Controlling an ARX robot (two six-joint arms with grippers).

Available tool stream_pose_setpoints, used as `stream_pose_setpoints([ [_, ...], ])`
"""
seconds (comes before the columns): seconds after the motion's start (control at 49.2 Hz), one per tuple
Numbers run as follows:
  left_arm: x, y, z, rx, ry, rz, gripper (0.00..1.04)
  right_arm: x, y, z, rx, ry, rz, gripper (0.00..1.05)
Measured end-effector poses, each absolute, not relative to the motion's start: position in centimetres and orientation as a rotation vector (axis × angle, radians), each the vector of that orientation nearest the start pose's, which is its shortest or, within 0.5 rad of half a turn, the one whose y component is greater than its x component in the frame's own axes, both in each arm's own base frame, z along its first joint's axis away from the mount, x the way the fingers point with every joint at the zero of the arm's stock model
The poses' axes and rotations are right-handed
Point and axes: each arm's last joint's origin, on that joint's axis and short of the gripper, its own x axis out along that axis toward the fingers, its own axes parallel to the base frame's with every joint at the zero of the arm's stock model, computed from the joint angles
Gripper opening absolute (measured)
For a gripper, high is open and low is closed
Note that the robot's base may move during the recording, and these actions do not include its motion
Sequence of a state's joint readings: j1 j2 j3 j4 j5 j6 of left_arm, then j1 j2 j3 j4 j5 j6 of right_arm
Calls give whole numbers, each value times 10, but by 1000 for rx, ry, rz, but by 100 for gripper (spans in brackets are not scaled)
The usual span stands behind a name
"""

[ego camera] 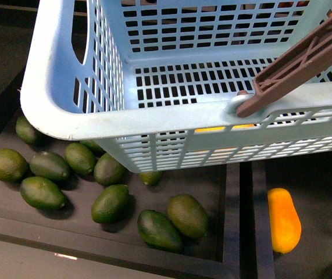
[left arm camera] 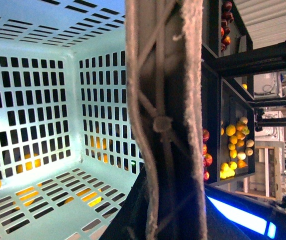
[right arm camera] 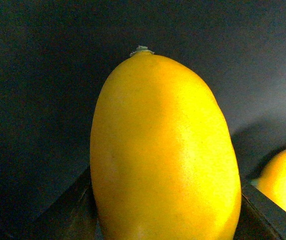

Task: Pick lemon and mango into basket

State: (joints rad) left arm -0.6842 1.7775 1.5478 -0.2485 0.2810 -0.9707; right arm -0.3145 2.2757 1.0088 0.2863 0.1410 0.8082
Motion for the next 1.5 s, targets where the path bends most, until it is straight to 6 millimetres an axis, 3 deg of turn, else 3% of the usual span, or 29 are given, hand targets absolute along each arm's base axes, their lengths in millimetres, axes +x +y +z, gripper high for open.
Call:
stream_pose_setpoints([
  [0.223,314,-266,321,-776,897,-627,6,316,-140,70,751,676,-751,57],
  [0.488,314,-266,321,-776,897,-628,6,276,-127,143,651,598,-592,57],
  [0.731,314,-266,321,-775,895,-625,6,235,-87,240,511,403,-427,57],
  [0.853,314,-266,321,-776,897,-627,6,220,-45,275,407,298,-336,57],
  [1.016,314,-266,321,-776,897,-627,6,225,7,287,296,227,-239,57],
  [1.097,314,-266,321,-776,896,-627,6,235,40,284,224,214,-178,57],
  [1.178,314,-266,321,-776,897,-627,6,246,59,277,175,220,-154,57],
  [1.381,314,-266,321,-775,894,-622,6,274,81,265,105,239,-160,57],
  [1.503,314,-266,321,-776,897,-627,6,279,85,259,82,265,-168,60],
])
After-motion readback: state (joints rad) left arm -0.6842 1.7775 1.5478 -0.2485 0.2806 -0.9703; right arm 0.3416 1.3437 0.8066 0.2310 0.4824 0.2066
